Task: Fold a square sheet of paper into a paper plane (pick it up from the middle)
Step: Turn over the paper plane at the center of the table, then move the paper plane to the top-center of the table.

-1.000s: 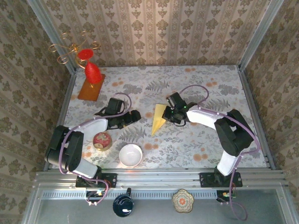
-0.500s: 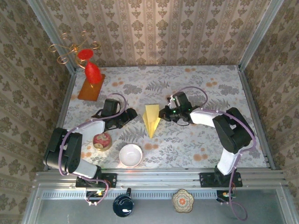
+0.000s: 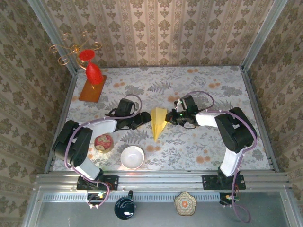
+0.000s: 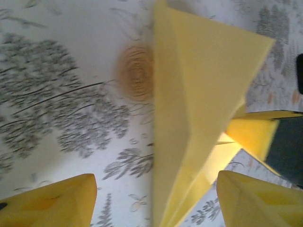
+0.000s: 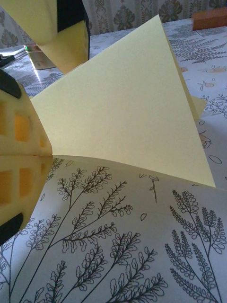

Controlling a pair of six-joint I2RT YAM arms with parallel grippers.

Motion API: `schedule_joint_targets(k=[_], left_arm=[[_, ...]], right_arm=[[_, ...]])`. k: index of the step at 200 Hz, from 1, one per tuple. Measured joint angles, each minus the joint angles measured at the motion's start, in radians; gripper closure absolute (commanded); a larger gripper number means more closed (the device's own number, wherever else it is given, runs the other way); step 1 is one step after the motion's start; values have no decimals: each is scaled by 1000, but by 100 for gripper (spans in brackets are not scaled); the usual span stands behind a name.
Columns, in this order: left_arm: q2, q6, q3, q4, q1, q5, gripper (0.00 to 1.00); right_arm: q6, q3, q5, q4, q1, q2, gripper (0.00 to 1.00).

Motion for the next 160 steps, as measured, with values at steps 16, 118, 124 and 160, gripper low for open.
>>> schedule_joint_targets(k=[16, 118, 124, 160], left_arm=[[21, 14, 39, -9, -11, 0, 49], [178, 90, 180, -128, -33, -13, 95], [178, 91, 180, -129, -33, -16, 97], [155, 94, 171, -127, -18, -46, 99]], right_arm=[[0, 0, 0, 0, 0, 0, 97], [0, 0, 0, 0, -1, 0, 99], [0, 0, 0, 0, -3, 0, 99], [0, -10, 2, 7, -19, -12, 99]])
